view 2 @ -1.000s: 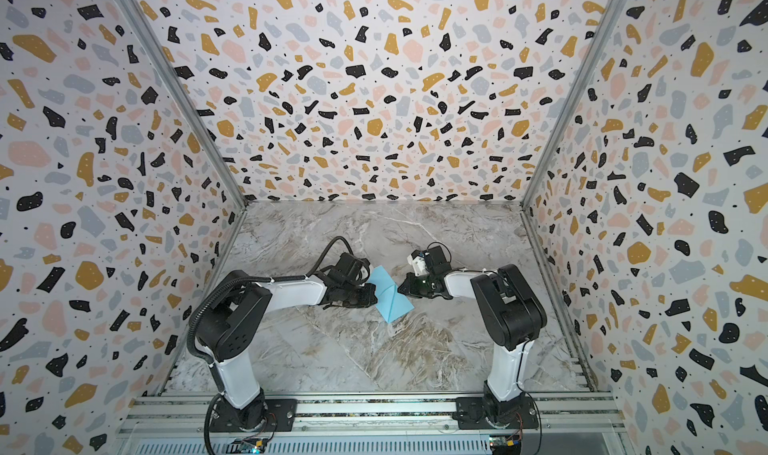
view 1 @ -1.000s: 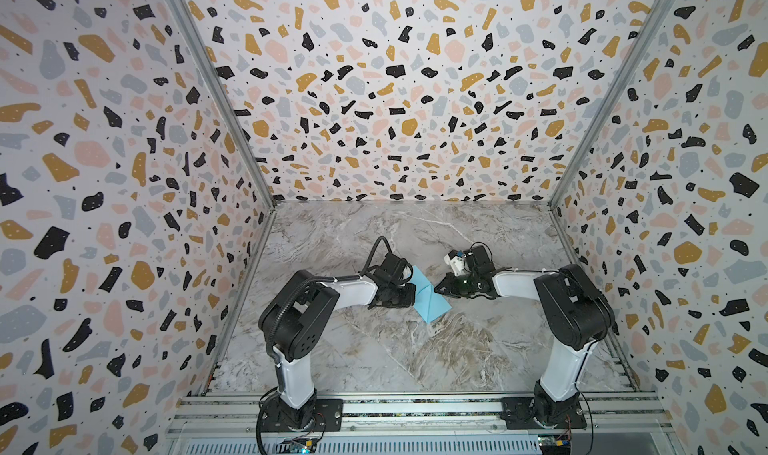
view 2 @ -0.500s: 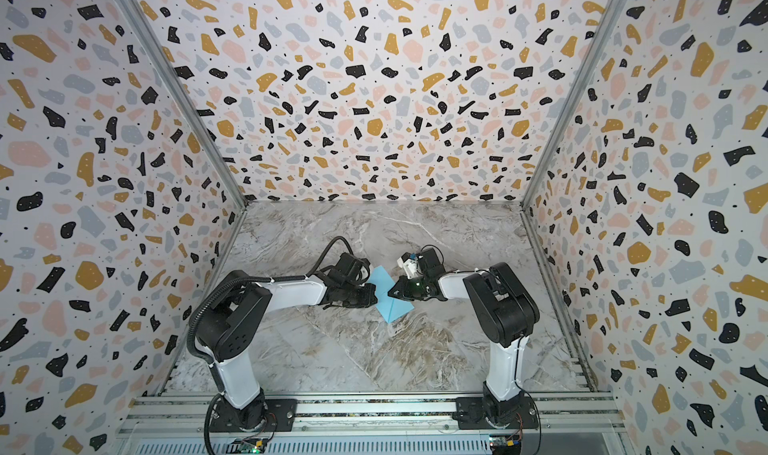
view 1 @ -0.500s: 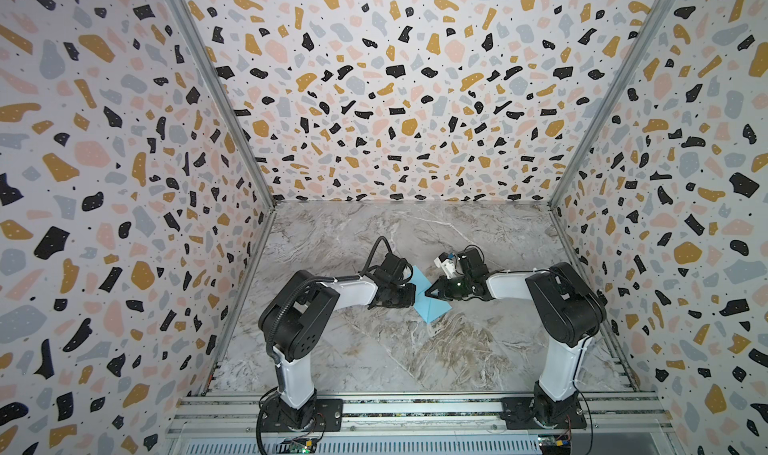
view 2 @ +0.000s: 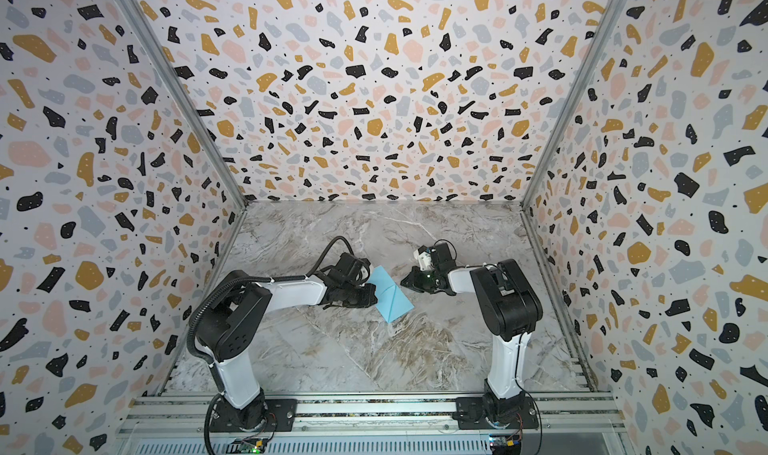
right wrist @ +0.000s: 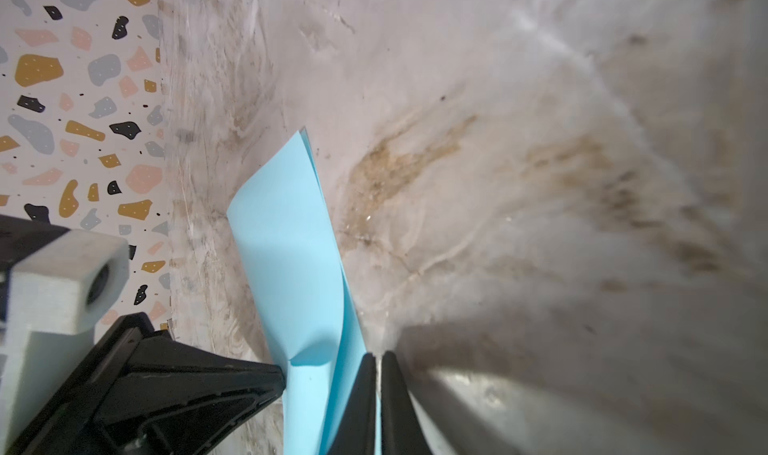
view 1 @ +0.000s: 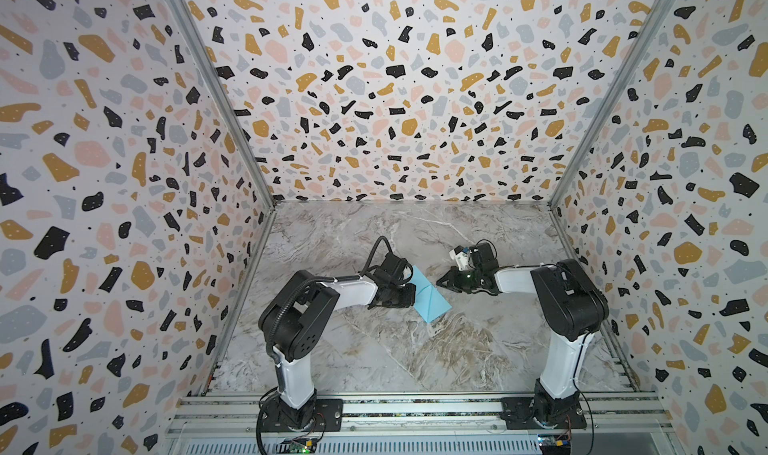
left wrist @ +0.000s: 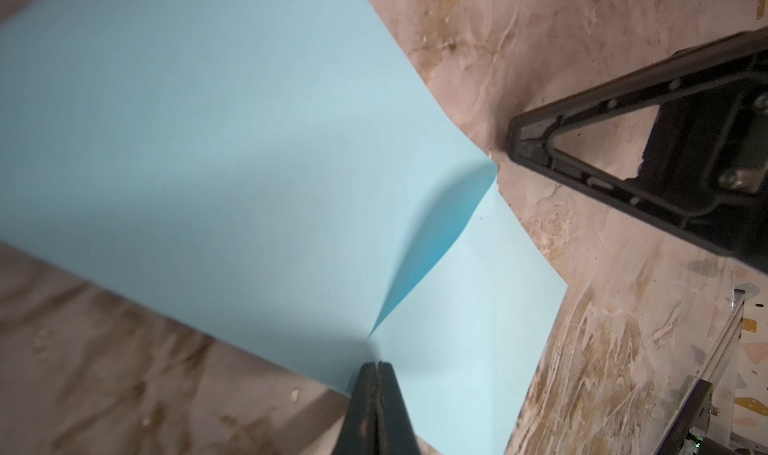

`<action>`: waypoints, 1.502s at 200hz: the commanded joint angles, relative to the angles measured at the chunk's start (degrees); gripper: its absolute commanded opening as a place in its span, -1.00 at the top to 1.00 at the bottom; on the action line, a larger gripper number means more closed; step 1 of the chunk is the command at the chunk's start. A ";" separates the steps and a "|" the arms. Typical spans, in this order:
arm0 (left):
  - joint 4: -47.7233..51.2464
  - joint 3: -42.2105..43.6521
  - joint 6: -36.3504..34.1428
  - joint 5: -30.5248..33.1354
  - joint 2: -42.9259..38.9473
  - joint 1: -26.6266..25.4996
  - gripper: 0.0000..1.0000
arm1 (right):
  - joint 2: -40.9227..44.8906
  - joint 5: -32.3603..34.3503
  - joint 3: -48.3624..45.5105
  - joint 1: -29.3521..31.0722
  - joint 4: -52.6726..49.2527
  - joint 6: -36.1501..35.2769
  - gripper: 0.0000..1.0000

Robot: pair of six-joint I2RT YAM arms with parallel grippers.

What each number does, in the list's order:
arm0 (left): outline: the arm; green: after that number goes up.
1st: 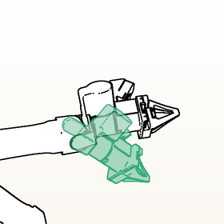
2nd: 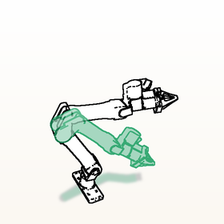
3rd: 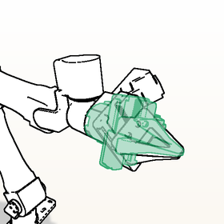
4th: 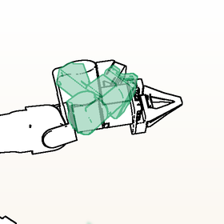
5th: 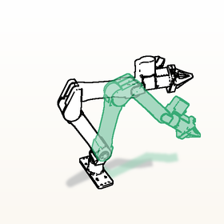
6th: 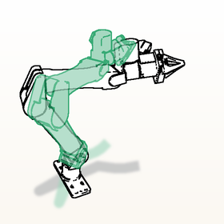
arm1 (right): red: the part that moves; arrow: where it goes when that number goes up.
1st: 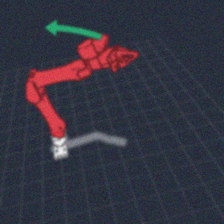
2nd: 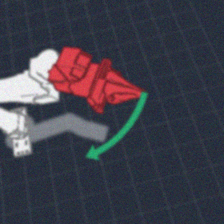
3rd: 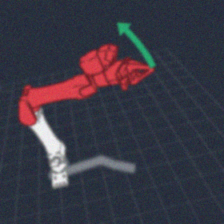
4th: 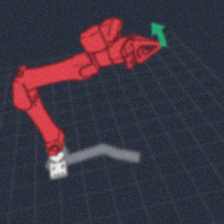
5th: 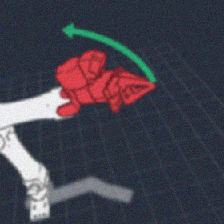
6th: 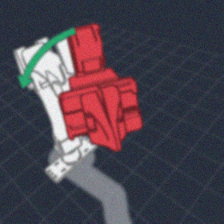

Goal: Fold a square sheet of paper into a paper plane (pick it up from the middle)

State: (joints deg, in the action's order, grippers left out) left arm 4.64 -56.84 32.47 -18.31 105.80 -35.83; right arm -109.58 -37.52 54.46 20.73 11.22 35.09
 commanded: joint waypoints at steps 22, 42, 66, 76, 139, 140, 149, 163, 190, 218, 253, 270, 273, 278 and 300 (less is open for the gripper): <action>4.22 -0.20 -1.00 2.31 0.89 -0.21 1.00 | 6.86 -3.83 -2.32 2.34 1.69 -2.40 0.82; 4.30 -0.20 -1.09 2.31 1.07 -0.20 1.00 | 6.00 -4.93 -1.89 4.12 1.11 -3.52 0.82; 4.41 -0.28 -1.14 2.33 1.16 -0.20 1.00 | 3.48 -4.41 0.05 5.36 -0.60 -4.39 0.83; 4.40 -0.30 -1.18 2.35 1.16 -0.20 1.00 | 2.44 -4.28 1.01 5.46 -1.37 -4.57 0.83; 5.05 -1.53 -1.89 2.07 1.58 -0.29 1.00 | -0.47 1.03 2.37 5.38 -6.21 -6.96 0.83; 5.08 -1.53 -1.89 2.06 1.59 -0.29 1.00 | -0.51 1.17 2.30 5.38 -6.21 -6.96 0.83; 5.20 -1.84 -2.03 2.10 1.69 -0.29 1.00 | -0.61 1.61 1.89 5.37 -6.25 -6.96 0.83; 5.45 -2.31 -2.30 2.10 1.78 -0.29 1.00 | -0.67 2.26 1.44 5.37 -6.21 -6.79 0.83; 6.06 -3.57 -2.97 2.31 2.03 -0.29 1.00 | -0.68 3.47 0.24 5.43 -6.12 -5.78 0.83; 6.92 -5.15 -3.20 2.31 0.86 -0.45 1.00 | 0.68 5.08 -2.21 5.78 -5.03 -2.84 0.84; 6.60 -4.95 -1.36 3.82 -4.52 -2.30 0.80 | 4.46 9.36 -6.30 7.87 -3.85 4.26 0.83; 4.68 -2.89 1.07 5.41 -7.93 -4.19 0.65 | 6.36 10.55 -8.92 8.73 -1.51 8.53 0.83; 4.26 -2.51 1.51 5.78 -8.49 -4.70 0.64 | 6.71 10.67 -9.39 8.77 -0.96 9.25 0.83; 3.79 -1.80 2.21 6.38 -9.26 -5.42 0.62 | 7.18 10.99 -10.23 8.87 -0.10 10.34 0.83; 2.48 0.35 4.45 9.60 -11.75 -9.13 0.54 | 8.85 12.65 -12.02 9.66 1.12 12.77 0.83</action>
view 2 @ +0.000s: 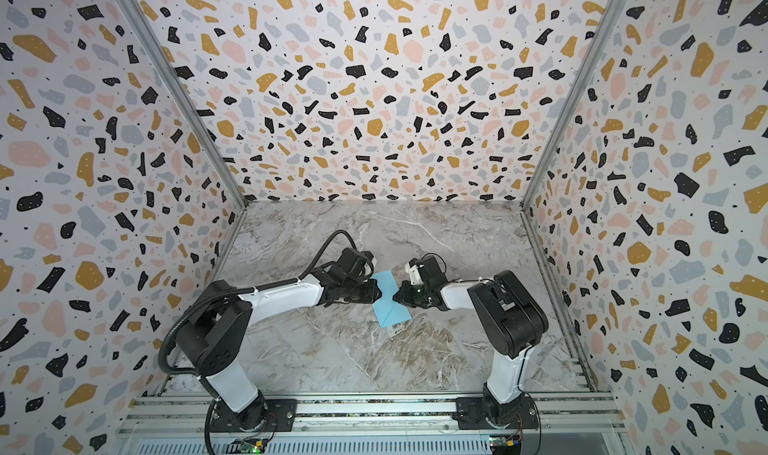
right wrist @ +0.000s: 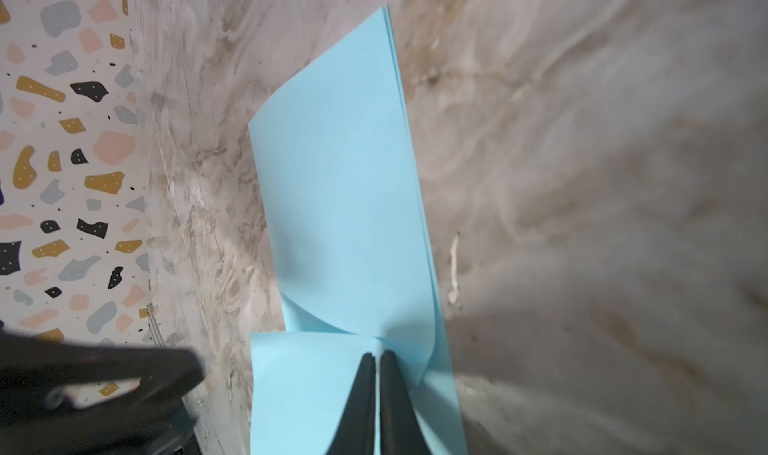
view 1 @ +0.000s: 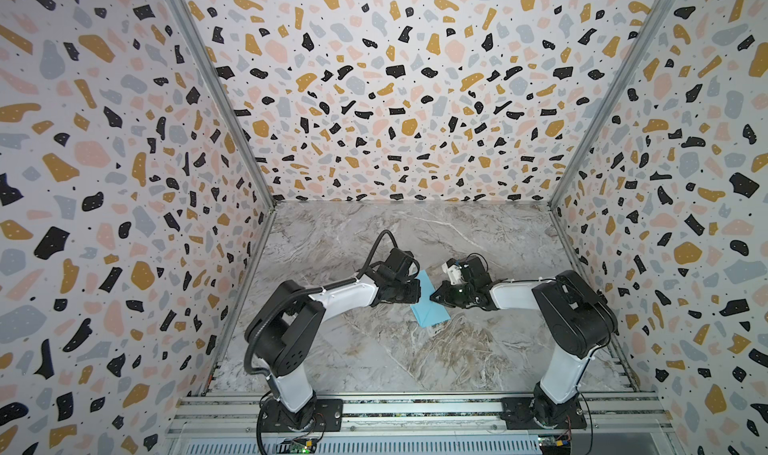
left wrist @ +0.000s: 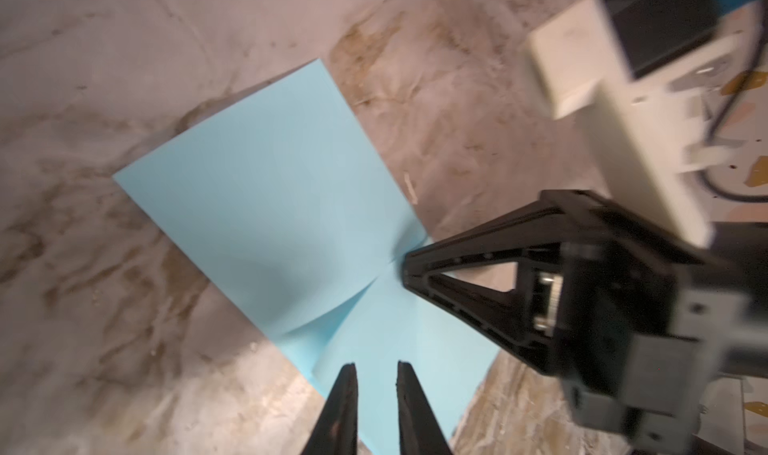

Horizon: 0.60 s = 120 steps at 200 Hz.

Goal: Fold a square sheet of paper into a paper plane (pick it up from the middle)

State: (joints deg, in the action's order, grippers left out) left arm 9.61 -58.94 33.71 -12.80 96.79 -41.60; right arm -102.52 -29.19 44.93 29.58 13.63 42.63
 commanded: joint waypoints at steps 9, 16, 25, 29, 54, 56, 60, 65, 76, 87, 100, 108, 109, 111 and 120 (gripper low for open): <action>-3.14 2.94 3.63 4.76 -3.18 -4.76 0.54 | 2.10 4.39 -2.99 0.76 -0.90 5.82 0.83; -3.45 3.11 3.77 4.95 -2.99 -5.72 0.55 | 2.32 4.33 -3.30 0.76 -0.79 6.04 0.83; -3.03 2.90 3.81 4.99 -2.03 -6.60 0.61 | 2.45 4.44 -3.44 0.76 -0.75 6.13 0.83; -2.75 2.66 3.81 5.01 -1.49 -6.87 0.64 | 2.44 4.41 -3.46 0.74 -0.83 6.18 0.83; -1.99 2.34 3.56 5.19 1.21 -7.69 0.80 | 2.66 4.27 -4.06 0.82 -0.27 6.69 0.83; -1.90 2.29 3.49 5.25 1.38 -7.77 0.80 | 2.67 4.22 -4.06 0.82 -0.25 6.75 0.83; -1.60 2.21 3.44 5.31 1.78 -7.83 0.82 | 2.62 4.21 -4.10 0.80 -0.20 6.78 0.83; -1.19 2.19 3.32 5.49 2.22 -7.95 0.83 | 2.70 4.14 -4.14 0.76 -0.21 6.78 0.83; -0.68 2.20 3.23 5.63 2.91 -7.95 0.86 | 2.76 4.05 -4.18 0.77 -0.11 6.90 0.83; -0.52 2.38 3.20 5.37 3.54 -8.04 0.87 | 2.71 4.02 -4.31 0.82 -0.08 6.94 0.83; -0.10 2.35 3.16 4.94 4.29 -8.30 0.88 | 2.68 3.95 -4.27 0.75 -0.17 6.81 0.83; 0.23 2.37 3.08 4.73 4.67 -8.38 0.89 | 2.74 3.93 -4.32 0.80 -0.14 6.83 0.83; 0.23 2.39 3.05 4.68 4.69 -8.39 0.89 | 2.71 3.95 -4.32 0.77 -0.11 6.84 0.83; 0.28 2.42 3.01 4.64 4.76 -8.40 0.89 | 2.75 3.96 -4.28 0.77 -0.16 6.83 0.83; 0.49 2.55 3.00 4.54 5.06 -8.60 0.89 | 2.71 3.92 -4.31 0.77 -0.18 6.79 0.83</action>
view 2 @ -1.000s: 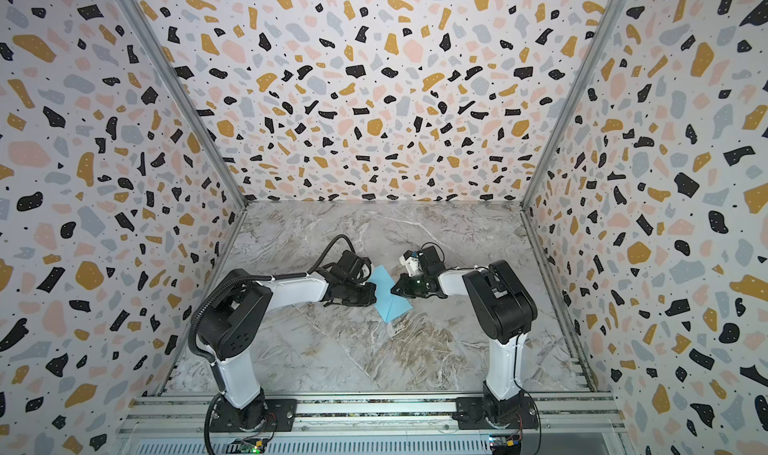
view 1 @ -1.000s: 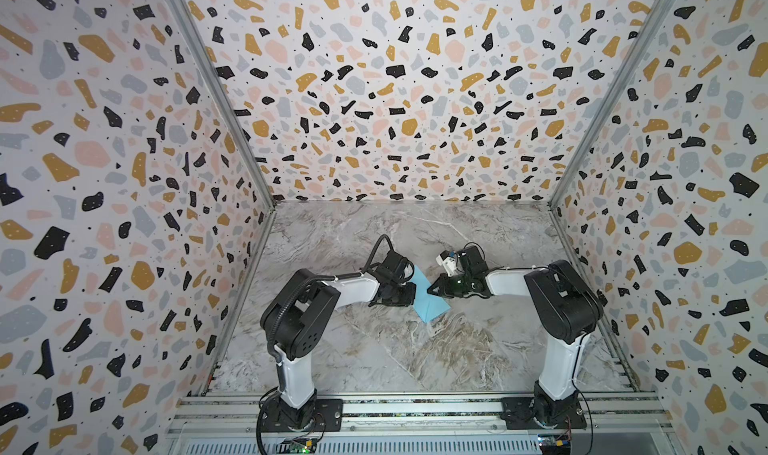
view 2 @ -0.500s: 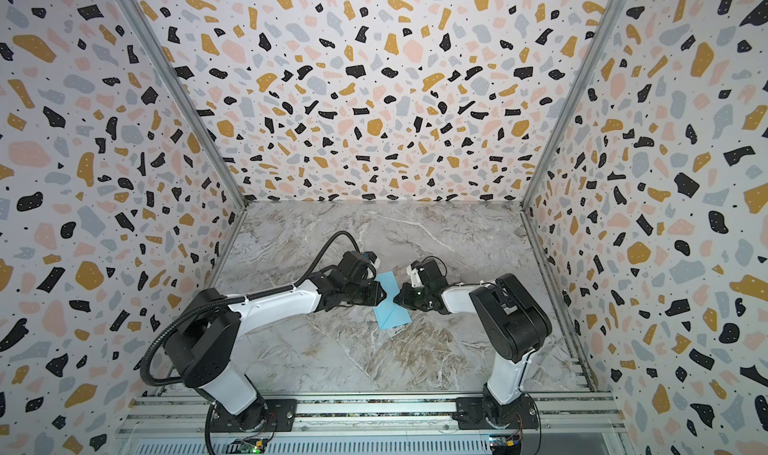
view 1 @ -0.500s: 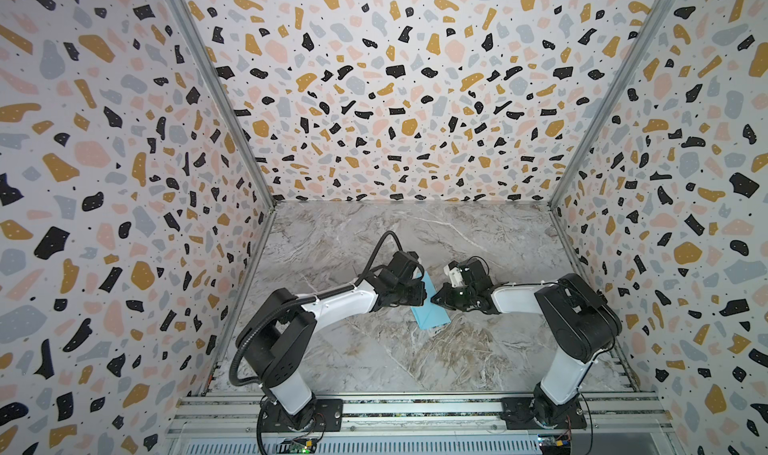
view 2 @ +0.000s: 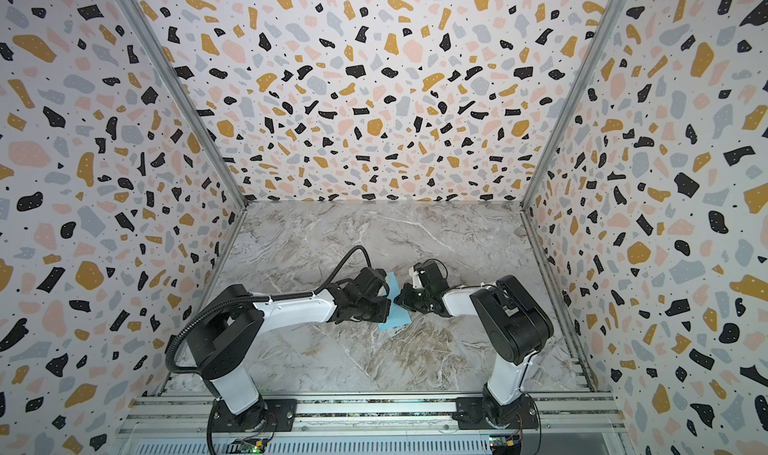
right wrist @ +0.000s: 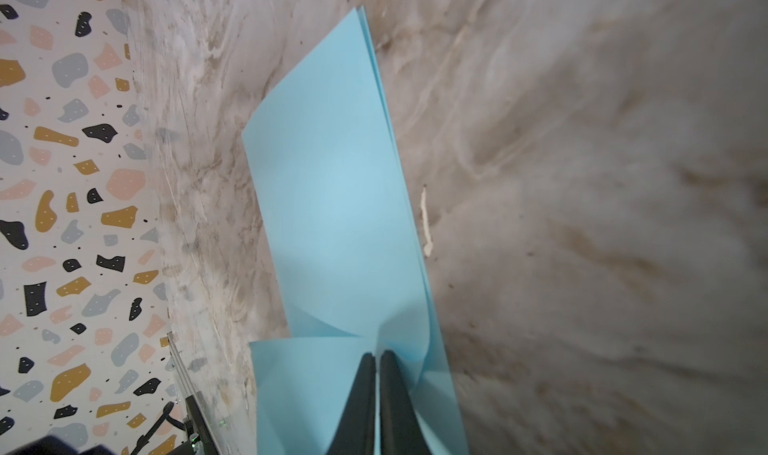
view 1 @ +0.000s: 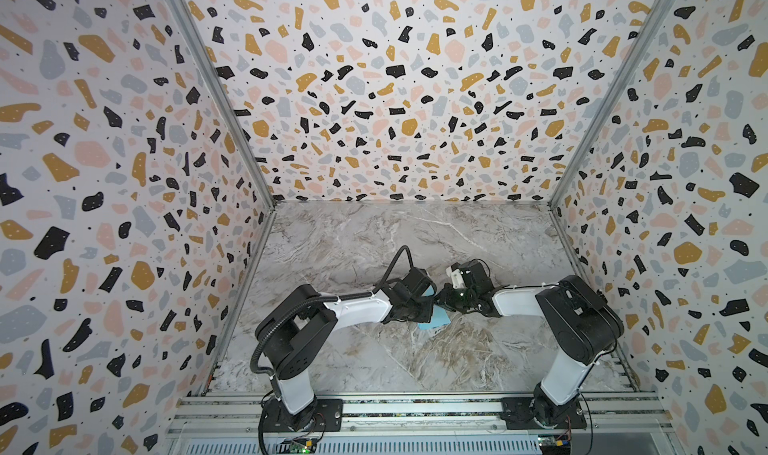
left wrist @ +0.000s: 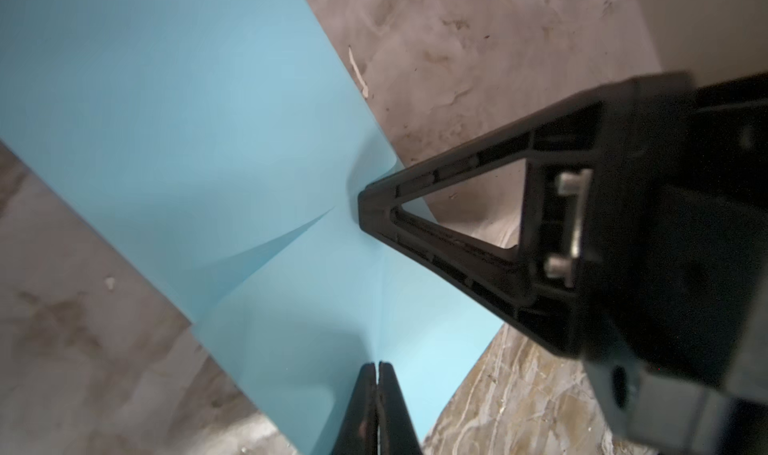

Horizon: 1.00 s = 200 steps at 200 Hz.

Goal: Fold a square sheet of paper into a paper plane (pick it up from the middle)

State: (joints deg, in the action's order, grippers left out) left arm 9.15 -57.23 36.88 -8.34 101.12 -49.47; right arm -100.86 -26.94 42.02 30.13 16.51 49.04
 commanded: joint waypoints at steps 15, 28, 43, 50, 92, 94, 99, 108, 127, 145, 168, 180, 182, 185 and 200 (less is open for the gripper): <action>1.62 0.85 -0.51 0.13 1.08 -0.83 0.90 | 1.06 1.69 -1.50 0.12 -3.07 0.38 0.83; 2.18 0.97 -0.72 0.32 1.35 -0.83 0.90 | 1.05 1.67 -1.57 0.16 -3.10 0.45 0.83; 2.58 1.24 -0.81 0.52 1.53 -0.85 0.91 | 1.02 1.66 -1.60 0.16 -3.15 0.52 0.83; 2.76 1.38 -0.90 0.60 1.49 -0.80 0.91 | 1.09 1.69 -1.66 0.18 -3.07 0.46 0.83; 3.08 2.19 -1.02 0.87 1.54 -0.94 0.94 | 1.10 2.06 -1.85 0.10 -3.37 0.42 0.83; 3.07 2.19 -1.02 0.87 1.54 -0.97 0.94 | 1.15 2.06 -1.85 0.06 -3.41 0.37 0.83; 3.10 2.29 -1.05 0.89 1.54 -0.89 0.94 | 1.12 2.13 -1.85 0.02 -3.42 0.42 0.83; 3.16 2.47 -1.02 0.87 1.53 -0.90 0.94 | 1.17 2.14 -1.84 -0.05 -3.42 0.43 0.83; 3.23 2.70 -1.03 0.89 1.51 -0.96 0.95 | 1.23 2.15 -1.96 -0.16 -3.41 0.35 0.83; 3.49 3.08 -1.11 0.89 1.45 -0.93 0.97 | 1.74 1.95 -1.92 -0.40 -3.33 -0.51 0.83; 3.66 3.93 -1.30 0.69 1.53 -0.91 1.00 | 2.81 -2.94 -1.48 -2.04 -0.25 -4.67 0.83; 3.59 4.38 -1.44 0.52 1.61 -1.02 1.00 | 3.35 -7.44 -0.66 -3.24 1.34 -8.02 0.83; 3.57 4.40 -1.46 0.52 1.66 -0.99 1.00 | 3.47 -8.09 -0.57 -3.43 1.51 -8.52 0.83; 3.59 4.53 -1.46 0.48 1.72 -0.97 1.00 | 3.80 -8.78 -0.47 -3.77 1.74 -9.20 0.83; 3.47 5.00 -1.38 0.25 1.84 -1.03 1.00 | 5.00 -12.14 0.11 -4.57 2.45 -12.87 0.83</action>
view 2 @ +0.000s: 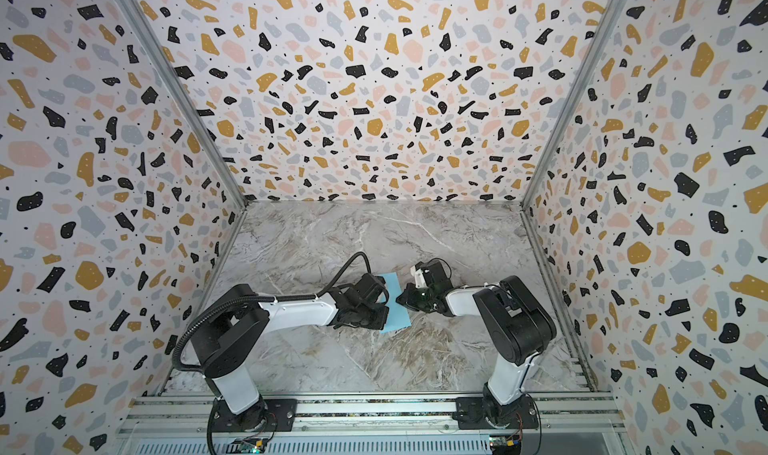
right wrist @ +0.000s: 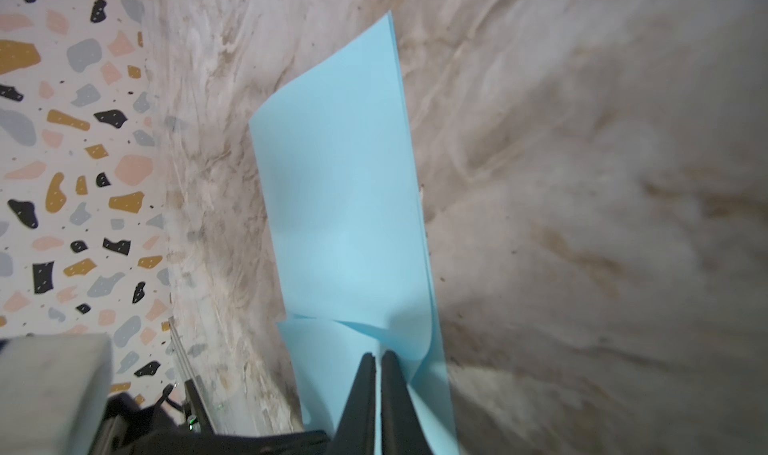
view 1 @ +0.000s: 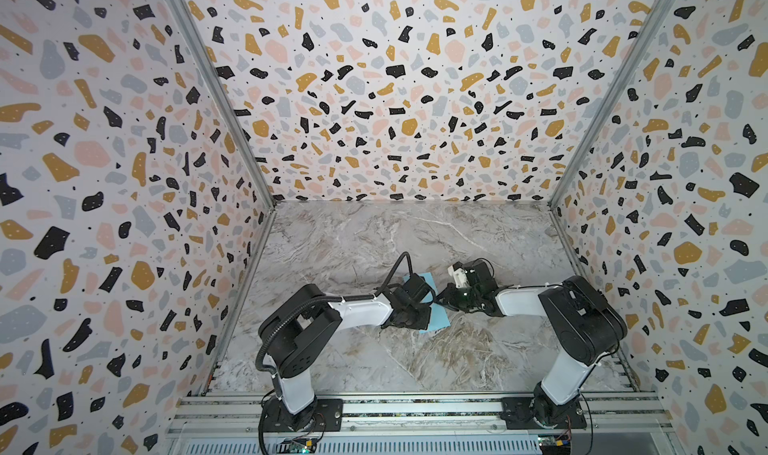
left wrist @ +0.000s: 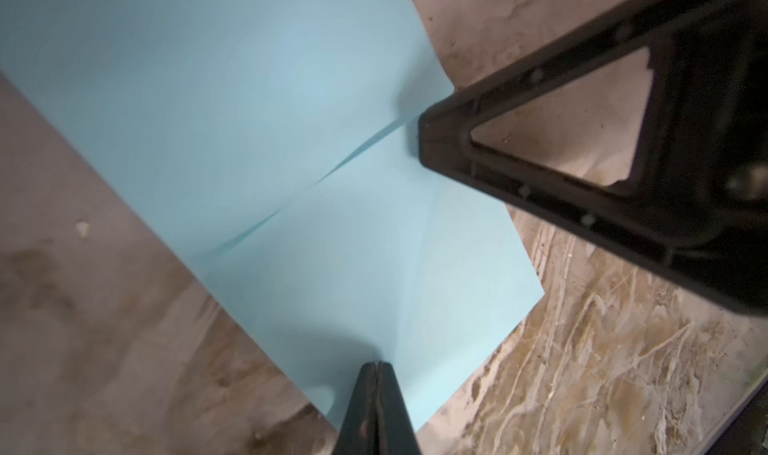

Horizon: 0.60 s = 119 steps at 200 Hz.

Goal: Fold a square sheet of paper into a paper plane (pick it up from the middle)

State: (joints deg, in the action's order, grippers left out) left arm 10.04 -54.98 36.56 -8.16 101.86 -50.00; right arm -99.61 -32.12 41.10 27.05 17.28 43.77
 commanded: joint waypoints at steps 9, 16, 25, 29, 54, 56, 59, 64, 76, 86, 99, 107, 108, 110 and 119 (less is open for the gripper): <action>2.52 2.95 -1.04 -0.01 1.08 -0.53 1.00 | 4.33 -7.57 1.49 -1.51 0.61 -9.79 0.83; 2.43 3.15 -1.05 0.03 1.08 -0.49 1.00 | 4.43 -8.49 1.61 -1.07 0.30 -11.01 0.83; 2.28 3.19 -0.97 -0.08 1.14 -0.53 1.00 | 4.50 -9.15 1.53 -0.33 0.05 -11.92 0.83; 2.26 3.20 -1.00 -0.09 1.14 -0.50 1.00 | 4.39 -9.21 1.46 0.02 -0.08 -12.15 0.83; 2.28 3.09 -0.87 -0.10 1.23 -0.62 1.00 | 3.39 -8.87 0.55 1.81 -0.23 -12.44 0.84; 2.27 3.12 -0.87 -0.03 1.23 -0.63 1.00 | 3.31 -8.91 0.45 1.85 -0.05 -12.34 0.84; 2.26 3.14 -0.80 -0.03 1.24 -0.58 1.00 | 3.15 -8.80 0.27 1.93 0.09 -12.30 0.84; 2.26 3.11 -0.83 -0.09 1.15 -0.59 1.00 | 2.96 -8.79 0.00 2.17 0.49 -12.01 0.84; 2.28 3.18 -0.81 -0.08 1.14 -0.60 1.00 | 2.47 -8.84 -0.63 2.39 1.24 -11.53 0.85; 2.35 3.22 -0.79 -0.05 1.06 -0.58 1.00 | 2.13 -8.84 -0.82 2.56 1.59 -11.42 0.85; 2.27 3.23 -0.78 -0.09 1.10 -0.61 1.00 | 1.42 -8.82 -0.85 2.73 1.52 -11.59 0.85; 2.35 3.15 -0.65 -0.08 1.15 -0.62 1.00 | 0.98 -8.75 -0.83 2.83 1.22 -11.73 0.86; 2.30 3.14 -0.68 -0.09 1.14 -0.62 1.00 | 0.90 -8.71 -0.84 2.83 1.16 -11.75 0.86; 2.34 3.13 -0.69 -0.07 1.08 -0.60 1.00 | 0.78 -8.67 -0.80 2.79 1.17 -11.75 0.86; 2.28 3.16 -0.70 -0.10 1.09 -0.62 1.00 | 0.23 -8.50 -0.84 2.83 0.76 -11.93 0.86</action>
State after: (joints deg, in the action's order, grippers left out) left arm 8.73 -54.04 36.49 -8.25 101.47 -50.00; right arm -98.28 -40.38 40.82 29.61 18.50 33.06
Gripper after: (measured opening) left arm 0.047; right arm 0.071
